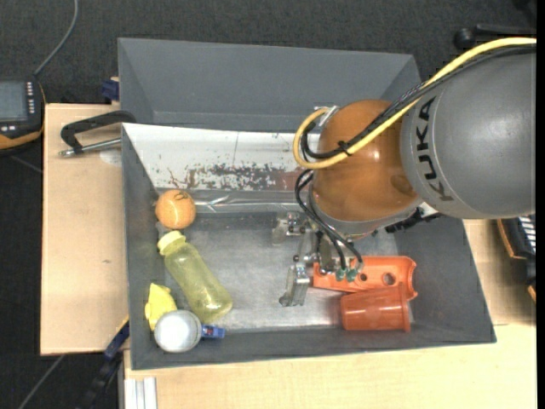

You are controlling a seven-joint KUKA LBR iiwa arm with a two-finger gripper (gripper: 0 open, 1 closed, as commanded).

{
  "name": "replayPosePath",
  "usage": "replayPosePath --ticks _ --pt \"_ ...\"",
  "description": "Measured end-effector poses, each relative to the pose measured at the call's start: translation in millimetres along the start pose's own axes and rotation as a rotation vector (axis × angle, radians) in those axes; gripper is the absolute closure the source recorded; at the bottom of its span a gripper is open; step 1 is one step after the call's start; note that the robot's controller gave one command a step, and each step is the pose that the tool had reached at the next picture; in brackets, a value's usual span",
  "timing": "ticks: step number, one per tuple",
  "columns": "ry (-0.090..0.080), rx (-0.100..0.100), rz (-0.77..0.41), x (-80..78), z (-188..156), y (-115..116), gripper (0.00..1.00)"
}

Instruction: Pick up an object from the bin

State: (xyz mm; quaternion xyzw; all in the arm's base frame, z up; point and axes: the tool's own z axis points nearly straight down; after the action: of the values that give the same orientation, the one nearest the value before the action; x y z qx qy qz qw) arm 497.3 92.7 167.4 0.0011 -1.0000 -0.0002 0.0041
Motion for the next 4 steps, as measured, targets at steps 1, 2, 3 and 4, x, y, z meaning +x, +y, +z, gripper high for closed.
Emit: replayPosePath --ticks 1,2,3,4 --pt "-0.009 -0.001 0.001 -1.8 -5 0 0.00" --pt "-0.012 -0.003 -0.082 -29.6 21 -33 0.00" --pt "-0.015 -0.002 -0.100 -56.9 40 -85 0.00" --pt "-0.013 -0.002 -0.225 -38.7 53 -104 0.00"
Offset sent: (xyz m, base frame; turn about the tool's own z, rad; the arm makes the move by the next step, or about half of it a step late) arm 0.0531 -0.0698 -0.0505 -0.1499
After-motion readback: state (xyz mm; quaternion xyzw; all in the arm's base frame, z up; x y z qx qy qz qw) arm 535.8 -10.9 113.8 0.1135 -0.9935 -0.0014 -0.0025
